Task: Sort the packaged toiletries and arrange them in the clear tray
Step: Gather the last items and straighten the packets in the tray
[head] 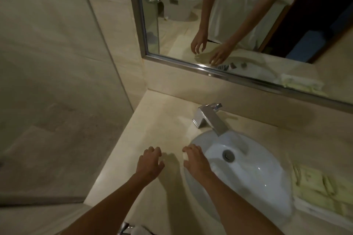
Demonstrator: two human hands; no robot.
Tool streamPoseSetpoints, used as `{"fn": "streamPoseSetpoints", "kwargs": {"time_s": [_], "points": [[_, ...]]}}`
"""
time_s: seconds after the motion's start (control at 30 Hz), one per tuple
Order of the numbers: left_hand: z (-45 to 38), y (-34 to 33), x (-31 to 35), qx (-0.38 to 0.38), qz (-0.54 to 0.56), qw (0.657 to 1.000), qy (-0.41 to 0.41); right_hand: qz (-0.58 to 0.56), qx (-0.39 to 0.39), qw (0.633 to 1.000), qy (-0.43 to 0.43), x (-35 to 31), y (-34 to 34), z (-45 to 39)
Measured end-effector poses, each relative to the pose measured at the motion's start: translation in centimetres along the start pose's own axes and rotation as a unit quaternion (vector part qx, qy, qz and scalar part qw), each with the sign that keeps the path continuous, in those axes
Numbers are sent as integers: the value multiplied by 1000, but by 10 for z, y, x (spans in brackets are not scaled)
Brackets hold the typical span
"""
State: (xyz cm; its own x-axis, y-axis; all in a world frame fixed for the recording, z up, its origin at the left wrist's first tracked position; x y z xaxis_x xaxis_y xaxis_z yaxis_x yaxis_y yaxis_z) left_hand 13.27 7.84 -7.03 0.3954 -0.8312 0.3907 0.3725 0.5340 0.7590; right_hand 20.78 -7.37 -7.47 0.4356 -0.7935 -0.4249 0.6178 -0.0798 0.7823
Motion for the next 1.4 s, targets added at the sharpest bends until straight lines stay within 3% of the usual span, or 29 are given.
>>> {"fn": "streamPoseSetpoints", "kwargs": {"time_s": [0.5,0.87,1.4], "points": [[-13,-68,244,-43,-76,982,-168,-79,129,972,-182,199,86,177],[0,-134,372,-64,-115,962,-240,-168,262,904,-293,344,85,317],[-7,-193,449,-176,-143,929,-294,-177,200,880,-393,448,93,350]]}}
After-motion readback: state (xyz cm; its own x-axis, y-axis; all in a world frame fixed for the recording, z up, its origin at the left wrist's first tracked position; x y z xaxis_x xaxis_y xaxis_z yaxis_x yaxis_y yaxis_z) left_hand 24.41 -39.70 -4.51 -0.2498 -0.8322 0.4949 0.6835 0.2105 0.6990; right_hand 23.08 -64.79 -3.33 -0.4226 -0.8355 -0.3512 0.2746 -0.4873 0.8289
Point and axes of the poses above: each hand's wrist, its own z-axis away from the middle knuckle, its own y-axis out of the back of the hand, x = y × z, the point moved 8 cm from there along -z, towards the middle knuckle, and after that the axes turned 15 degrees about -x, right-handed, at the moved point
